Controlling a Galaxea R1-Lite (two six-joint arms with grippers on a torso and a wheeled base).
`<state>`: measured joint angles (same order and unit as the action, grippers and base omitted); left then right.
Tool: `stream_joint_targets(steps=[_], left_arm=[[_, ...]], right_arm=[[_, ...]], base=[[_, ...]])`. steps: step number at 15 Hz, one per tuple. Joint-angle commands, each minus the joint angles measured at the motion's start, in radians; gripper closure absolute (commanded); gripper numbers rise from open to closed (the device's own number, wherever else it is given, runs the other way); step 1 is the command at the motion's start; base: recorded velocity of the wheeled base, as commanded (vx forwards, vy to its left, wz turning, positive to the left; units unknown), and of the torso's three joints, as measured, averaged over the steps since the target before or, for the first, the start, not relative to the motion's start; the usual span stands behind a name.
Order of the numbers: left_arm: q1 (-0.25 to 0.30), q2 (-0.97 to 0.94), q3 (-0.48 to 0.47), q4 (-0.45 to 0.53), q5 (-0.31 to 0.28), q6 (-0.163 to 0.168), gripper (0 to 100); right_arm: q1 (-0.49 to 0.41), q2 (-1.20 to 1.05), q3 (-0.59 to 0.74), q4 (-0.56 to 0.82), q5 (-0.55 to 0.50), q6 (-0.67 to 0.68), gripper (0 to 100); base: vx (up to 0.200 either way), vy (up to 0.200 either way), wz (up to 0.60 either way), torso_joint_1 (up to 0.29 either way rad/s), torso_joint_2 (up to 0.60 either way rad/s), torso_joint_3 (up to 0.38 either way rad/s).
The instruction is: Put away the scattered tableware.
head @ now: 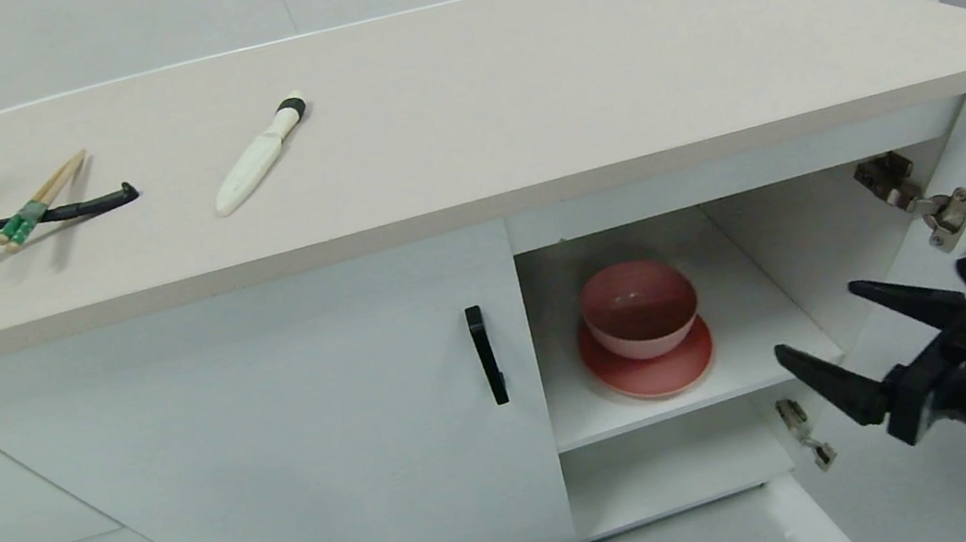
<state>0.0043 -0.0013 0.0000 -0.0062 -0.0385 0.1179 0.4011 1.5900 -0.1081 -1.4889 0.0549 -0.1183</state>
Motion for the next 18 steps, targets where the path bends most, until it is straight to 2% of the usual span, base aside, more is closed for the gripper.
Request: stream_joint_targets(steps=[1, 5, 7, 8, 10, 12, 14, 15, 18], left_arm=[[0.002, 0.001, 0.000, 0.002, -0.003, -0.012, 0], [0.000, 0.001, 0.000, 0.003, -0.003, -0.030, 0], [0.000, 0.001, 0.000, 0.006, -0.001, -0.041, 0], [0.000, 0.001, 0.000, 0.006, 0.000, -0.050, 0], [0.000, 0.001, 0.000, 0.006, 0.000, -0.050, 0], [0.000, 0.001, 0.000, 0.006, 0.000, -0.052, 0], [0.000, 0.001, 0.000, 0.006, 0.000, -0.050, 0], [0.000, 0.001, 0.000, 0.006, 0.000, -0.050, 0], [0.000, 0.001, 0.000, 0.006, 0.000, -0.049, 0]], right_arm=[[-0.123, -0.254, 0.102, 0.085, 0.000, -0.003, 0], [-0.142, -0.369, 0.103, 0.230, -0.027, 0.002, 0], [-0.173, -0.489, 0.103, 0.371, -0.044, 0.003, 0], [-0.191, -0.579, 0.103, 0.481, -0.044, 0.003, 0], [-0.249, -0.828, 0.103, 0.811, -0.046, 0.055, 0], [-0.311, -1.193, 0.103, 1.144, -0.044, 0.109, 0], [-0.390, -1.549, 0.074, 1.418, -0.033, 0.095, 0], [-0.406, -1.590, 0.068, 1.517, -0.047, 0.075, 0], [-0.406, -1.590, 0.088, 1.486, -0.047, 0.066, 0]], base=[[0.000, 0.000, 0.00, 0.000, 0.00, 0.000], [0.000, 0.000, 0.00, 0.000, 0.00, 0.000], [-0.200, 0.000, 0.00, 0.005, 0.00, 0.000], [-0.200, 0.000, 0.00, -0.002, 0.01, 0.002], [-0.200, 0.000, 0.00, 0.005, 0.00, 0.000], [-0.200, 0.000, 0.00, 0.002, 0.00, 0.000], [-0.200, 0.000, 0.00, 0.000, 0.00, 0.002], [-0.200, 0.000, 0.00, 0.007, 0.00, 0.007], [-0.200, 0.000, 0.00, -0.001, 0.00, 0.002]])
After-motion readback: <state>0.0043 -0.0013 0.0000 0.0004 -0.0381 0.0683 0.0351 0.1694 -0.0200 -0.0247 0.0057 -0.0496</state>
